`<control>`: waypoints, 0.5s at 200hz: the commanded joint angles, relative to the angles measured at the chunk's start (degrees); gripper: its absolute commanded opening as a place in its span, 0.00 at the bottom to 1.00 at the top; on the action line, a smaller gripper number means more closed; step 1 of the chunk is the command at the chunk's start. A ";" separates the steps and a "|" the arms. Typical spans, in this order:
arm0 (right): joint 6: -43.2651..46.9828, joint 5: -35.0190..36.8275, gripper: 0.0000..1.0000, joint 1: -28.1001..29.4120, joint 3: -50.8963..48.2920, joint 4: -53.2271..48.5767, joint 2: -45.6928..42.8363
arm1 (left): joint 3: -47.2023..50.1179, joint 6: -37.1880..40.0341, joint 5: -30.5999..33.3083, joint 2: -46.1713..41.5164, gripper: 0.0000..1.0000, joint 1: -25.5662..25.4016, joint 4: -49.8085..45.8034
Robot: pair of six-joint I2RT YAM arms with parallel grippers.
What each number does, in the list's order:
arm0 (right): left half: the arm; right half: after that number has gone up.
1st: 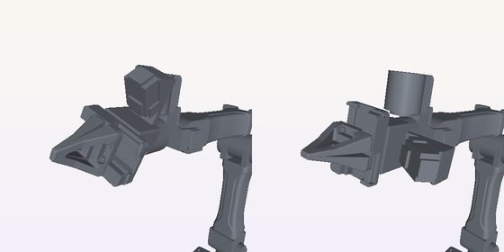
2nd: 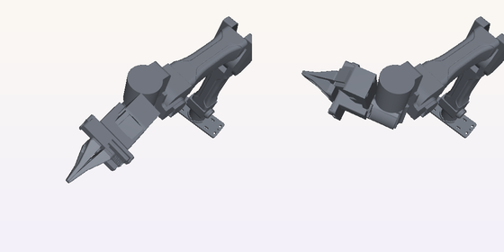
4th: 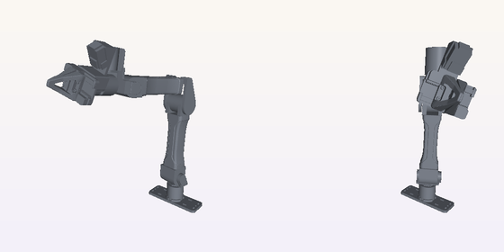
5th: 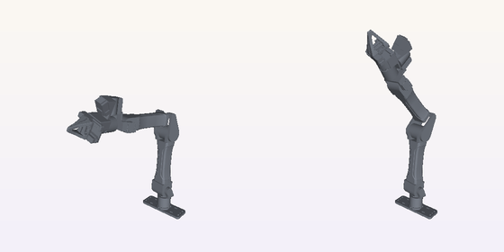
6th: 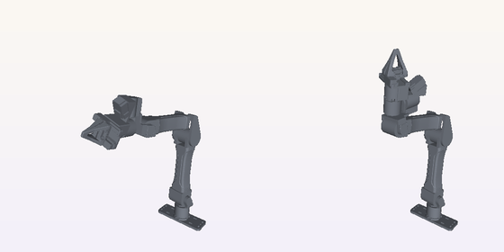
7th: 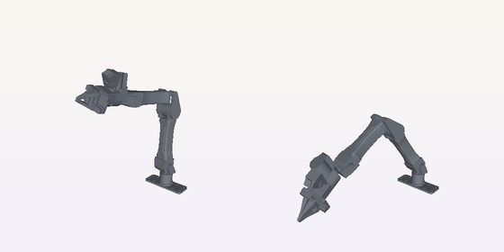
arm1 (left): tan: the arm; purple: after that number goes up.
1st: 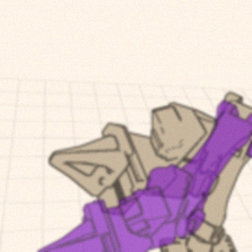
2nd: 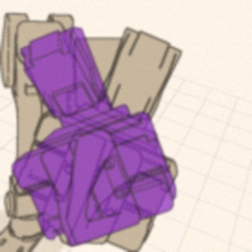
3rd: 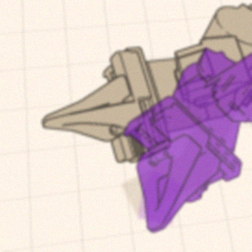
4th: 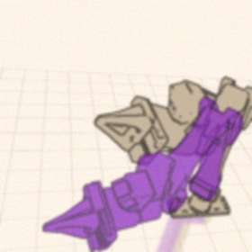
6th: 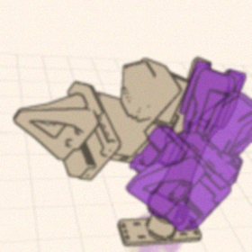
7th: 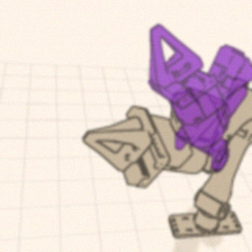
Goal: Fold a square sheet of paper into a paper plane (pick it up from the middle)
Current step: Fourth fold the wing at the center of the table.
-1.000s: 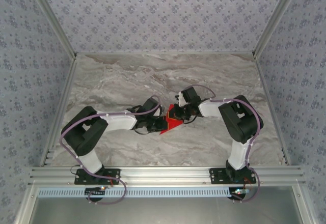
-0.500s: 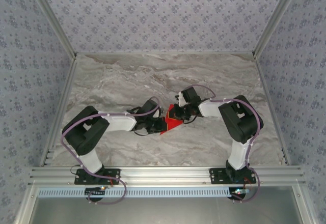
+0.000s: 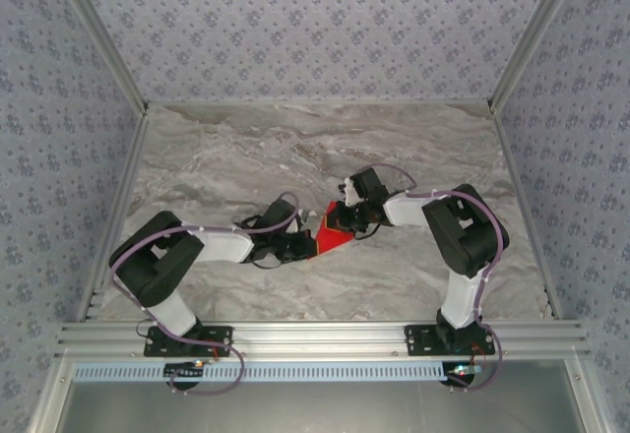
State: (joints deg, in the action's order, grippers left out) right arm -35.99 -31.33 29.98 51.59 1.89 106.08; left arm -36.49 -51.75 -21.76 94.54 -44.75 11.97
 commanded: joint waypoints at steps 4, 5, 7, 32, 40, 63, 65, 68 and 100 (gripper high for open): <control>2.16 8.39 0.00 -0.60 -2.73 -10.02 4.31 | 3.74 -1.25 -1.60 -1.01 0.05 0.36 -5.29; 2.20 8.39 0.00 -0.57 -2.73 -10.04 4.31 | 3.81 -1.25 -1.65 -1.06 0.05 0.32 -5.29; 2.23 8.39 0.00 -0.56 -2.68 -10.13 4.31 | 3.97 -1.25 -1.74 -1.17 0.04 0.33 -5.33; 2.32 8.39 0.00 -0.69 -2.81 -10.20 4.31 | 4.95 -0.54 -2.40 -2.88 0.02 0.35 -6.38; 2.27 8.40 0.00 -0.63 -2.81 -10.19 4.30 | 4.94 0.18 -2.58 -3.79 0.01 0.40 -7.53; 2.17 8.37 0.00 -0.63 -2.89 -10.06 4.39 | 4.59 1.40 -2.62 -6.92 0.00 1.37 -8.89; 2.22 8.32 0.00 -0.62 -2.86 -10.06 4.46 | 4.54 1.46 -2.71 -7.20 0.00 1.47 -8.78; 2.17 8.31 0.00 -0.62 -2.85 -9.94 4.48 | 4.44 1.46 -2.76 -7.63 0.00 1.57 -8.54; 1.97 8.13 0.00 -0.53 -2.80 -9.71 4.77 | 1.70 1.46 -2.93 -9.56 0.00 1.85 -4.43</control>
State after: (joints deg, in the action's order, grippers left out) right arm -35.33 -31.33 29.95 51.59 1.80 106.10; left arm -32.58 -51.51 -23.40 86.80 -43.40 6.87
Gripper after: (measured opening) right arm 0.042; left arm 0.061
